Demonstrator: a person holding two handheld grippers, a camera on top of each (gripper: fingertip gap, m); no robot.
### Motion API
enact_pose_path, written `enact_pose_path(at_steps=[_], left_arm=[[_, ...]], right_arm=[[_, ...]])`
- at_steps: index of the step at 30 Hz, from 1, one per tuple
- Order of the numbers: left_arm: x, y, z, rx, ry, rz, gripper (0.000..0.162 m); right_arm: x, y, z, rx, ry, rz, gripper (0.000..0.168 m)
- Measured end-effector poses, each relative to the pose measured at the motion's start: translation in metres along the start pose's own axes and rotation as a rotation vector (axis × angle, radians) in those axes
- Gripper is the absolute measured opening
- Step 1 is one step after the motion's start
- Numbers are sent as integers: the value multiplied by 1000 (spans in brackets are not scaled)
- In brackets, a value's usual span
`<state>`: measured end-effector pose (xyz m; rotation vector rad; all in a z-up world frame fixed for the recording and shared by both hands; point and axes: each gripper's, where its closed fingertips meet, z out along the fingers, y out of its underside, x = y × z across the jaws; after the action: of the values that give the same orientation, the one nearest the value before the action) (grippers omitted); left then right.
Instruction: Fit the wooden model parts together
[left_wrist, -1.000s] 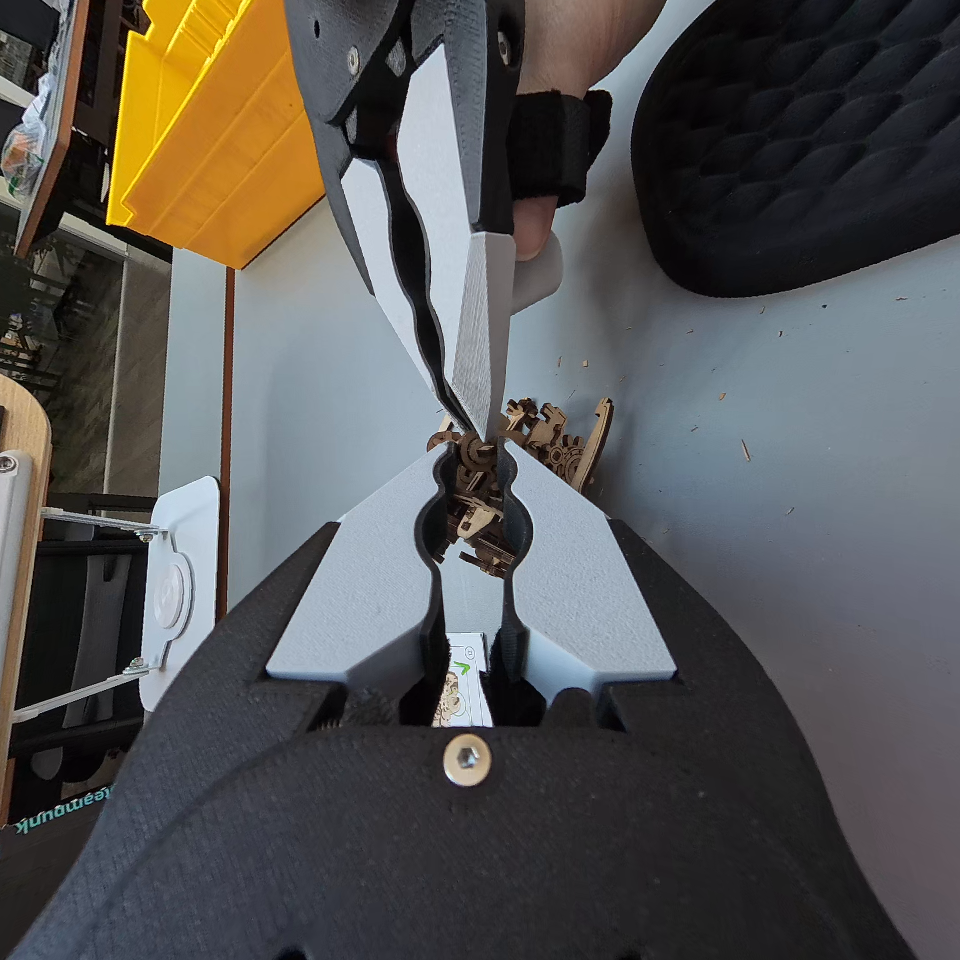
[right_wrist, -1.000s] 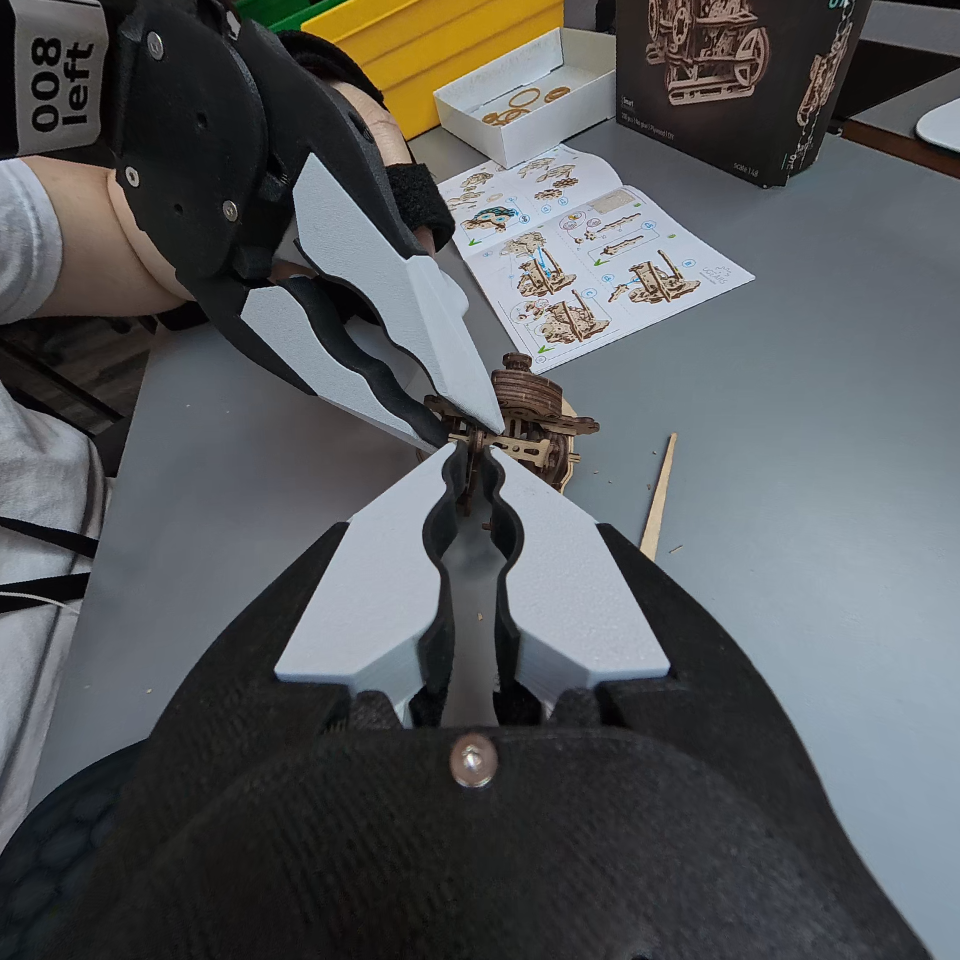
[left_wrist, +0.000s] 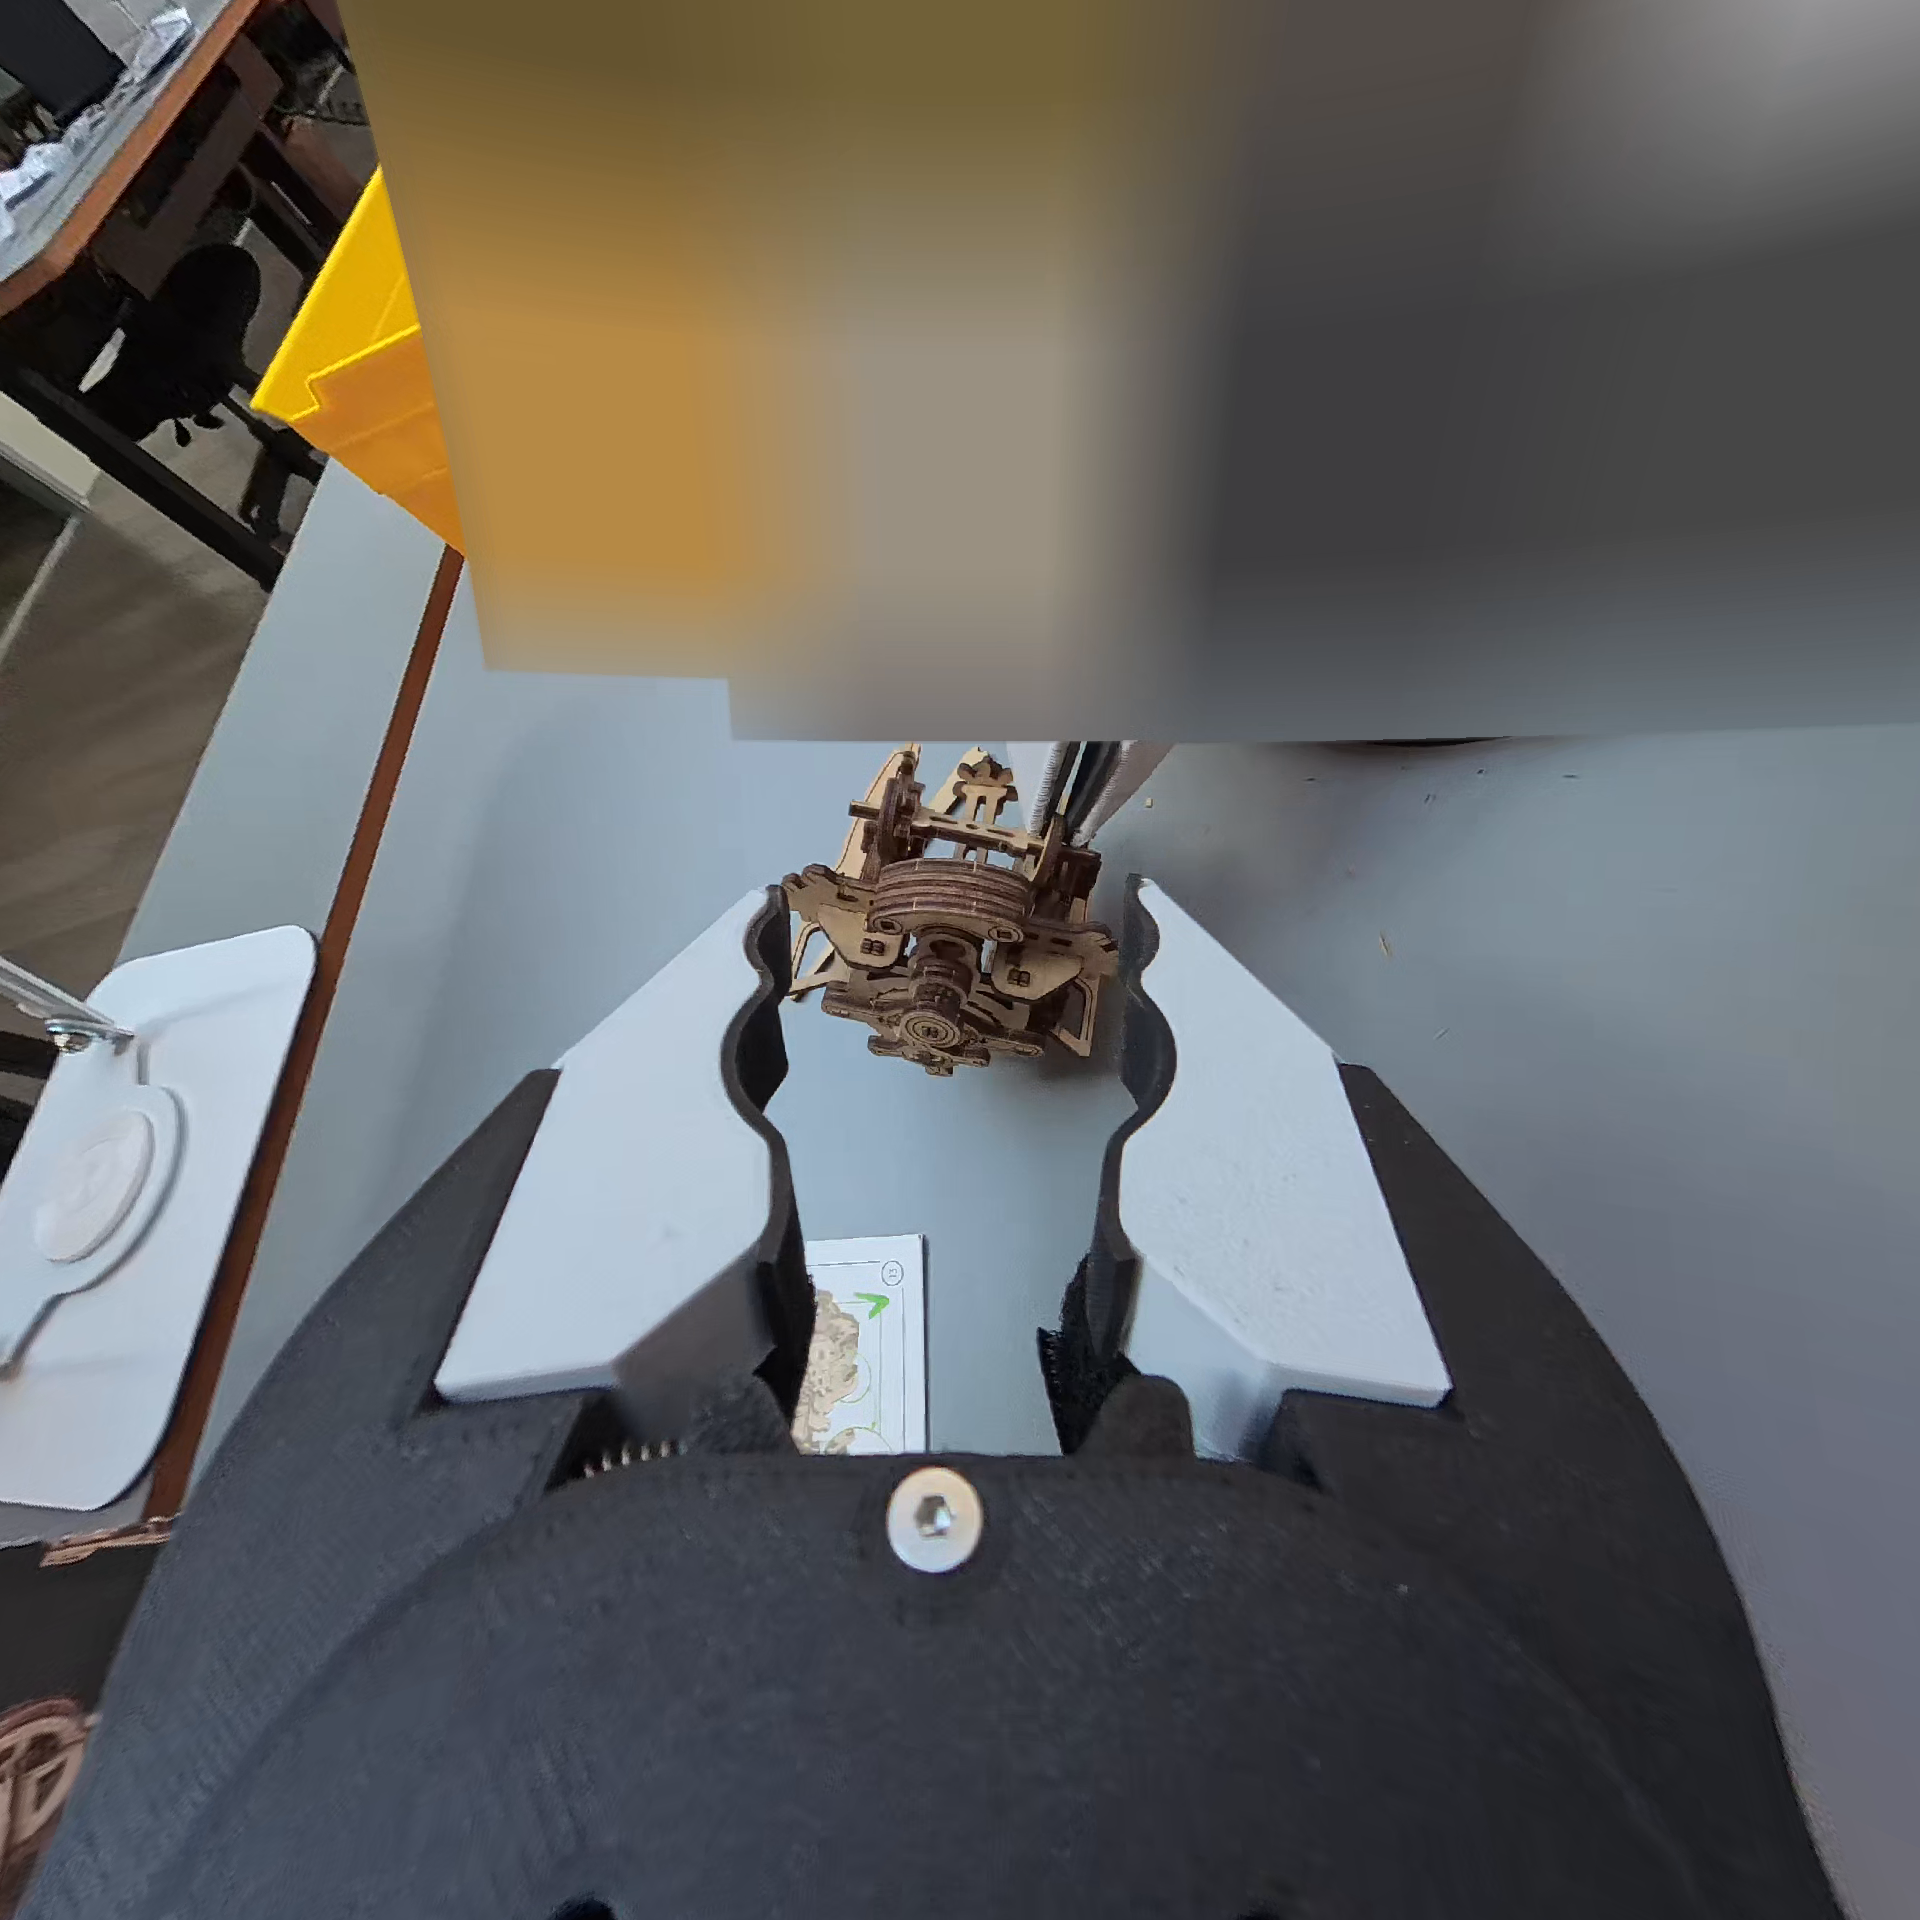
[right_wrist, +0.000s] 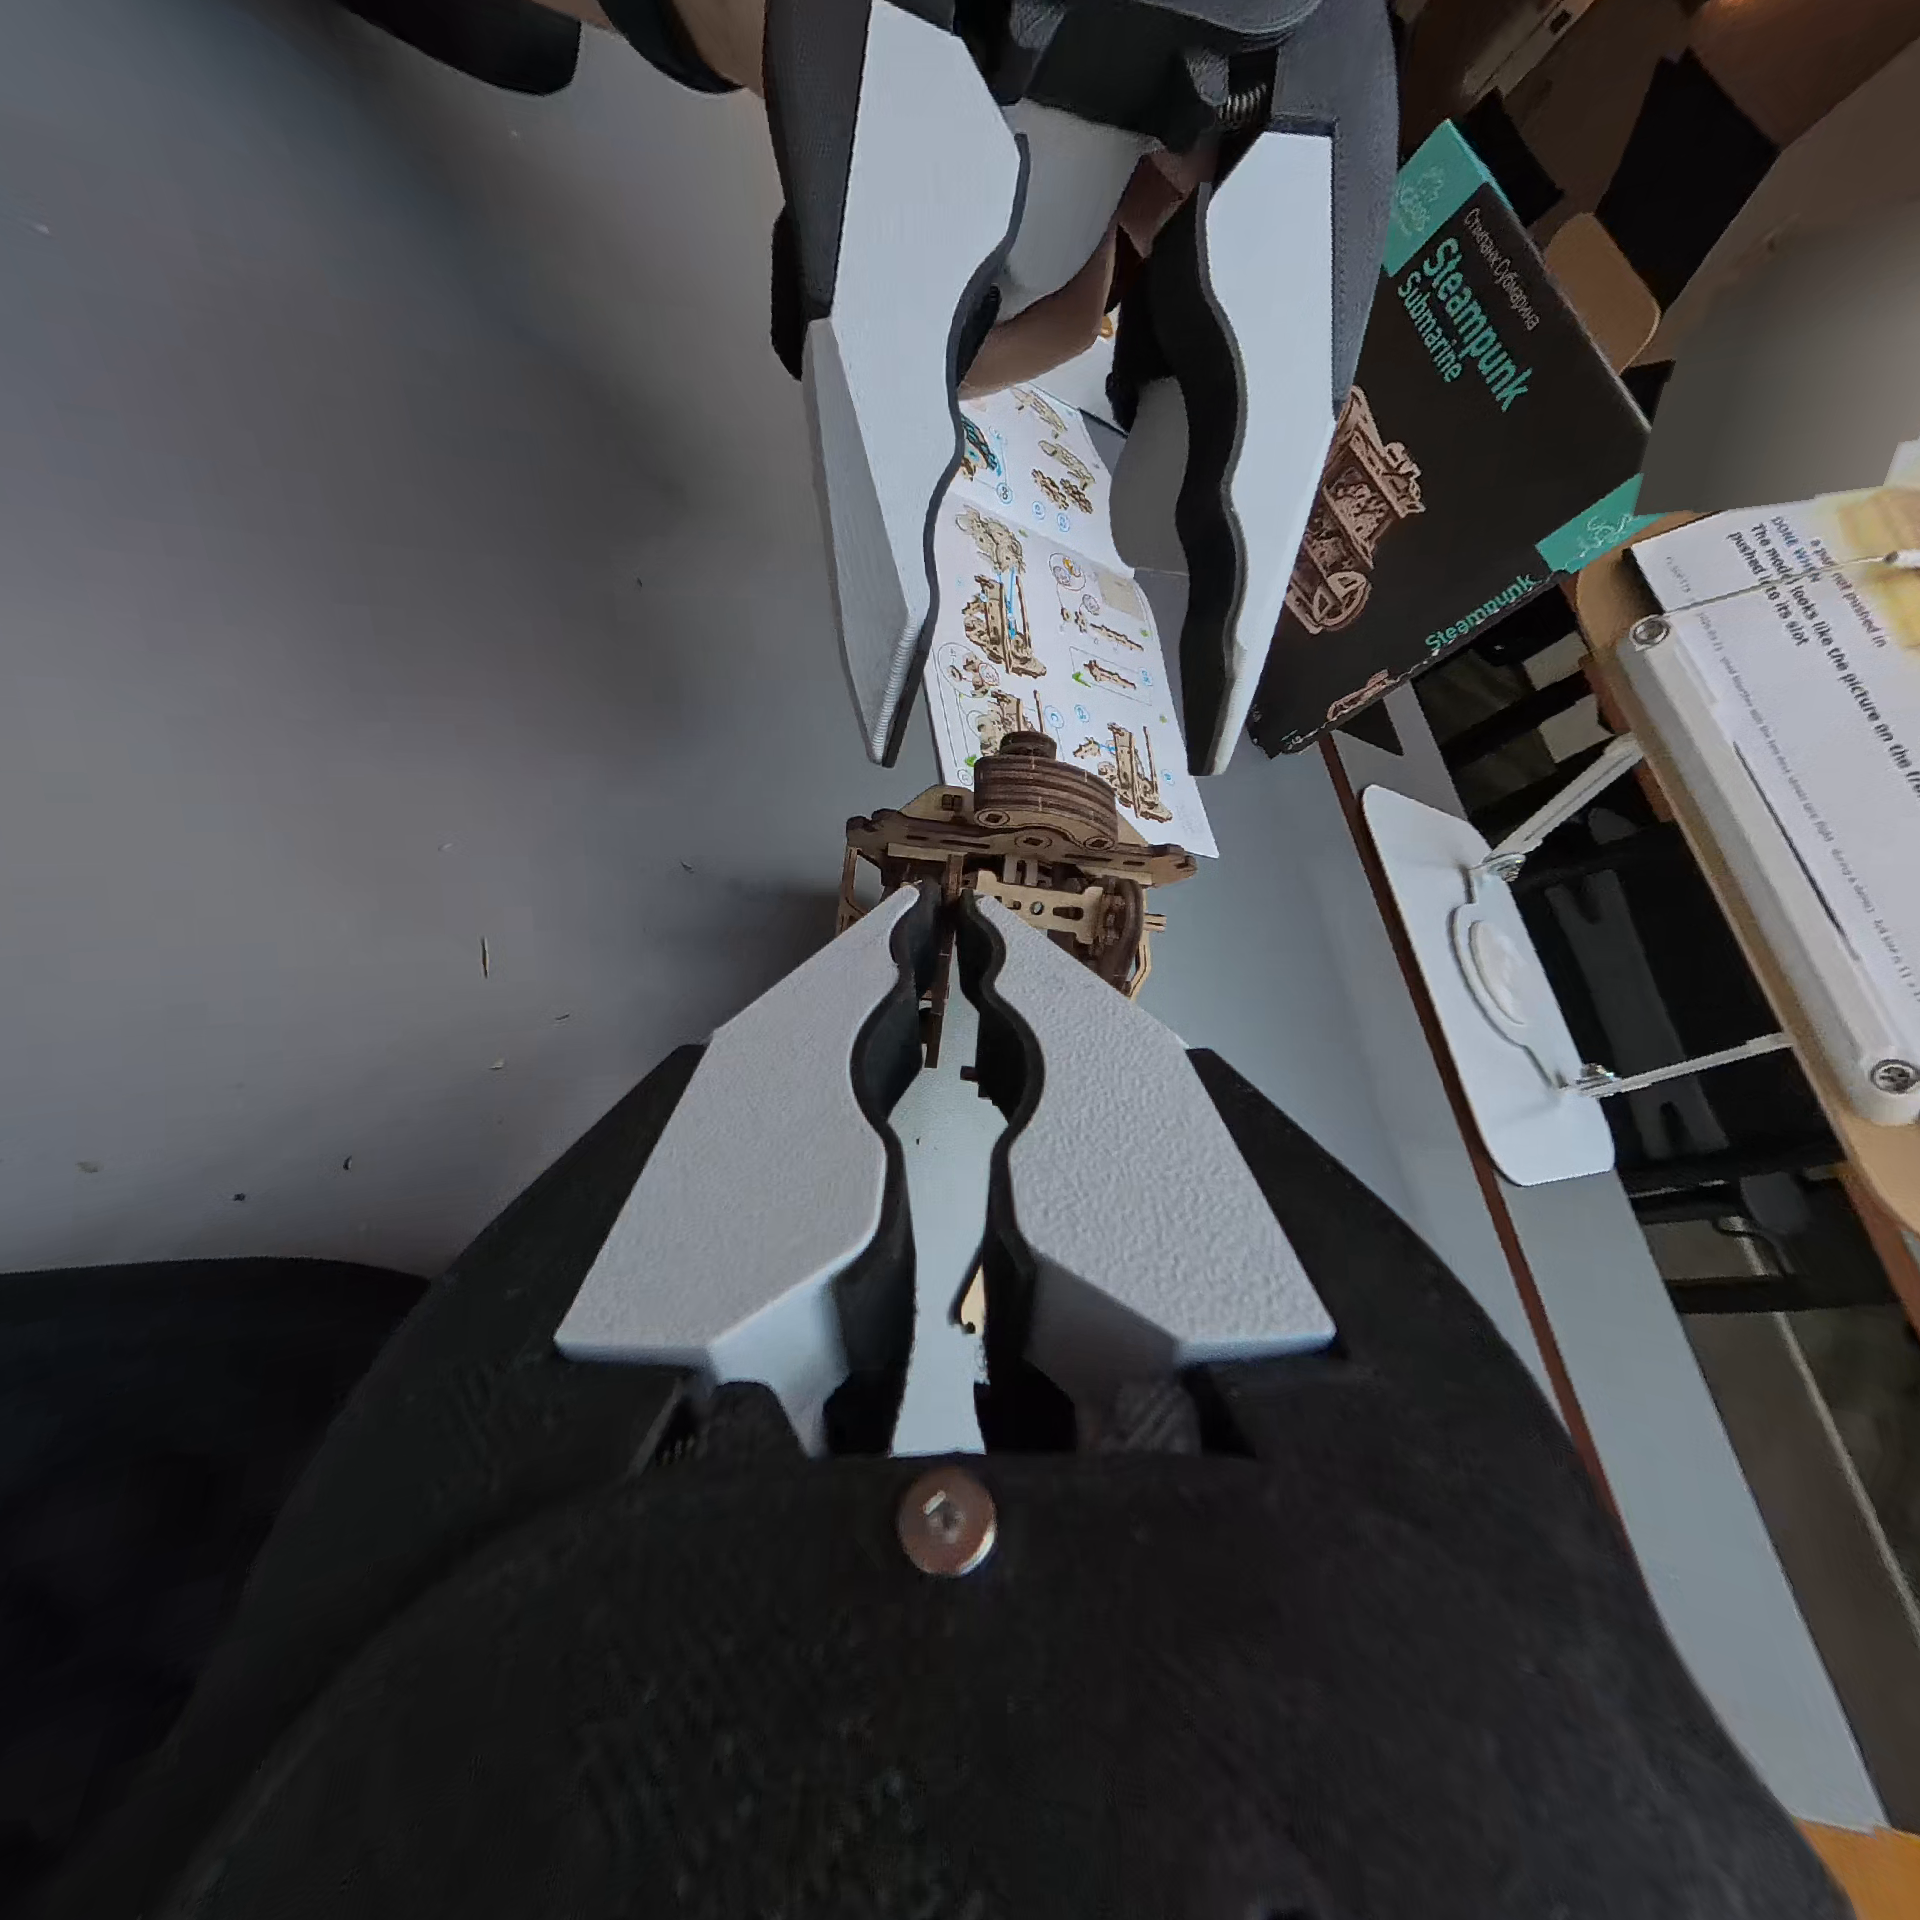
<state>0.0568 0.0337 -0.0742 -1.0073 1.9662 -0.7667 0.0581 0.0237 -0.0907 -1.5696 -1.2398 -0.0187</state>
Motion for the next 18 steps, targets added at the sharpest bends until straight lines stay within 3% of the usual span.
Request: enact_pose_path(at_steps=[7, 18], left_arm=[[5, 6, 11, -98, -111, 238, 62], [14, 20, 25, -178, -138, 354, 46]], right_arm=[[-13, 4, 9, -80, 36, -220, 1], [-20, 4, 10, -78, 8, -227, 1]])
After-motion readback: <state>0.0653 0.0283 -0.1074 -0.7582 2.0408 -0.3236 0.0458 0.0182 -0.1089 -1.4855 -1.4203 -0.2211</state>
